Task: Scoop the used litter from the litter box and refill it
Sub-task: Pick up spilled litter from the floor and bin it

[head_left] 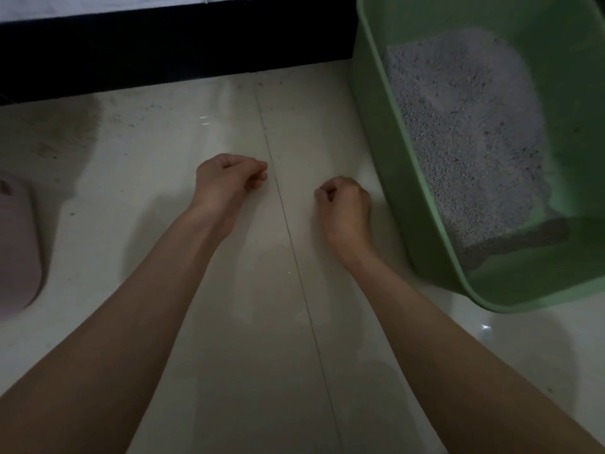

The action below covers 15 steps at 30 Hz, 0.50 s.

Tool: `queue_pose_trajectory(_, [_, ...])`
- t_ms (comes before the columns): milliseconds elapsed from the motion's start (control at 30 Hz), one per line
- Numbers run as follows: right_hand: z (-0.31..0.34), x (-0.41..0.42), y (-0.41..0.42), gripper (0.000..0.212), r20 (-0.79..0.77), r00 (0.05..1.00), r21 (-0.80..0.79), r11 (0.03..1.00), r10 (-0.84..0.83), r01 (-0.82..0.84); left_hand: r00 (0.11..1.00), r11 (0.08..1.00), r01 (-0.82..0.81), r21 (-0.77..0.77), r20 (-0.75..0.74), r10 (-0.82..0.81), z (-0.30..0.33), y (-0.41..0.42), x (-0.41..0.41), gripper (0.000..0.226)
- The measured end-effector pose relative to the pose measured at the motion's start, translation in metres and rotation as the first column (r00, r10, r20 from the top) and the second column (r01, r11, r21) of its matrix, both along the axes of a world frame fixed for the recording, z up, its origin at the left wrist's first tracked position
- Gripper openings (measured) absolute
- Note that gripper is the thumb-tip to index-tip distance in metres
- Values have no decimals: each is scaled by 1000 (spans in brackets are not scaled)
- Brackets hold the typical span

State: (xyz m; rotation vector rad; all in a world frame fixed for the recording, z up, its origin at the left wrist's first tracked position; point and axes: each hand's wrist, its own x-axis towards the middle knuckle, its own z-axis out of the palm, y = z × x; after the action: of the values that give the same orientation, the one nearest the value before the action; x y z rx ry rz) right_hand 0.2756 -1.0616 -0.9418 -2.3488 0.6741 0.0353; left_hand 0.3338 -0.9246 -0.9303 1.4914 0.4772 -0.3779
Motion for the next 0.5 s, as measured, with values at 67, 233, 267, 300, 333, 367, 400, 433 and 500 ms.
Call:
queue_pose_trajectory(67, [3, 3, 1, 23, -73, 994, -67, 994, 80, -85, 1000, 1000, -7, 17, 12, 7, -1, -2, -2, 17])
queue_pose_trajectory(233, [19, -10, 2, 9, 10, 981, 494, 854, -193, 163, 997, 996, -37, -75, -69, 32, 3, -12, -6, 23])
queue_pose_trajectory(267, [23, -18, 2, 10, -16, 957, 658, 718, -290, 229, 996, 995, -33, -93, -88, 25, 5, -14, -5, 27])
queue_pose_trajectory(300, [26, -27, 1, 13, -50, 928, 782, 564, -369, 266, 995, 993, -19, -119, -97, 8, 7, -16, -4, 31])
queue_pose_trajectory(333, [27, -36, 0, 17, -92, 892, 876, 391, -442, 283, 995, 988, 5, -151, -98, -20, 8, -17, -3, 33])
queue_pose_trajectory(367, [29, -46, -2, 21, -143, 854, 936, 211, -500, 280, 994, 982, 41, -183, -96, -59, 10, -19, -4, 32])
queue_pose_trajectory(400, [31, -54, -4, 24, -198, 819, 963, 49, -538, 265, 990, 975, 85, -203, -93, -106, 11, -21, -5, 30])
queue_pose_trajectory(433, [31, -62, -5, 25, -255, 788, 964, -84, -560, 252, 984, 969, 133, -210, -90, -155, 14, -25, -6, 29])
queue_pose_trajectory(500, [35, -78, -6, 25, -349, 740, 934, -273, -575, 229, 964, 953, 233, -193, -85, -253, 23, -35, -11, 27])
